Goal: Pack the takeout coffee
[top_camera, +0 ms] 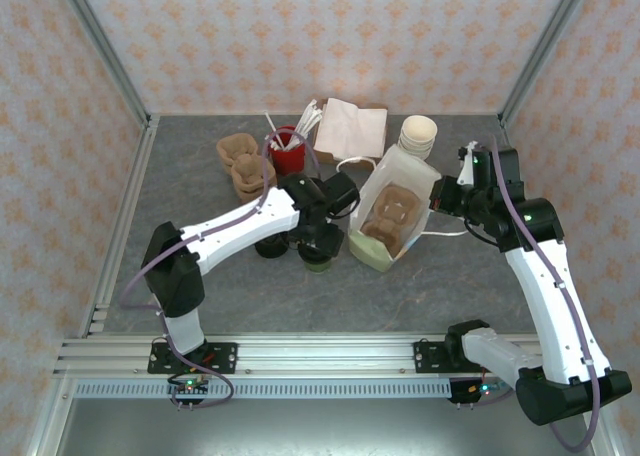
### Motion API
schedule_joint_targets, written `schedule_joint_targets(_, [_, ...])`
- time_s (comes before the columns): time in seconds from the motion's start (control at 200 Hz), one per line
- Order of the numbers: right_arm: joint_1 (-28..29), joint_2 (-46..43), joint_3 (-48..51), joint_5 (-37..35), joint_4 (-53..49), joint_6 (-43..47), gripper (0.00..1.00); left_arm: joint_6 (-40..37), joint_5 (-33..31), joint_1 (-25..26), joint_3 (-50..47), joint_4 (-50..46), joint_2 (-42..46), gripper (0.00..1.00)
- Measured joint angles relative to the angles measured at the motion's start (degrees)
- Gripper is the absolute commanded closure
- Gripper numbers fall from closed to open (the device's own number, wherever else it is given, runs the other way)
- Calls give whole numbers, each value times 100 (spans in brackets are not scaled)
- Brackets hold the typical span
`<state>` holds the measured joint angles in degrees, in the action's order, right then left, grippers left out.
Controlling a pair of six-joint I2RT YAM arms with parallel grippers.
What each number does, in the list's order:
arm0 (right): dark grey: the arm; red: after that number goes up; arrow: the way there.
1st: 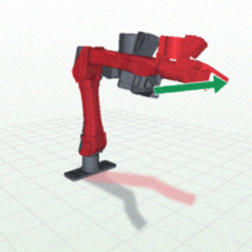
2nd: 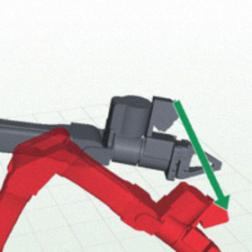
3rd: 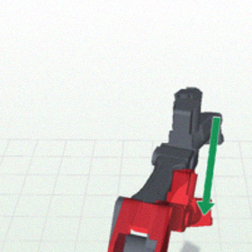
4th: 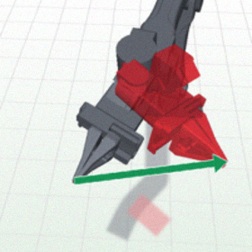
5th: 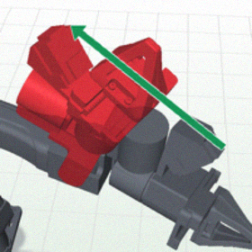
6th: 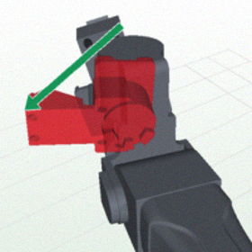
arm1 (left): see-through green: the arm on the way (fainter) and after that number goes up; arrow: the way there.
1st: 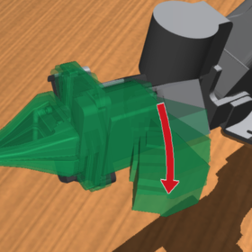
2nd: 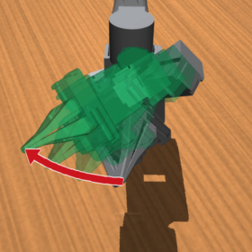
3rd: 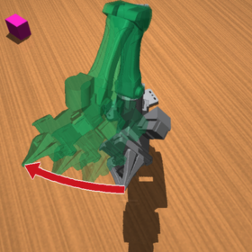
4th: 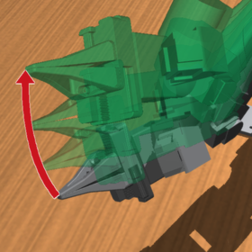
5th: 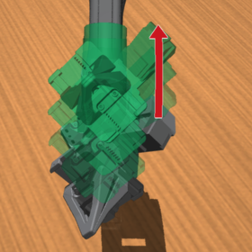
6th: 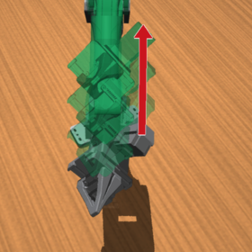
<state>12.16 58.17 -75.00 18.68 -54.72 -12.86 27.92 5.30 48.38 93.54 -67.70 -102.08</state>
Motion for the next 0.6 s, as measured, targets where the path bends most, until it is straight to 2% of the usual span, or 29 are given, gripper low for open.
schedule_joint_targets(0.315, [0,48,0,271,160,-190,100,356,-527,-98,1154,-1108,678,37])
schedule_joint_targets(0.601, [90,201,15,431,428,-614,100,363,-1088,-424,3060,-2181,619,36])
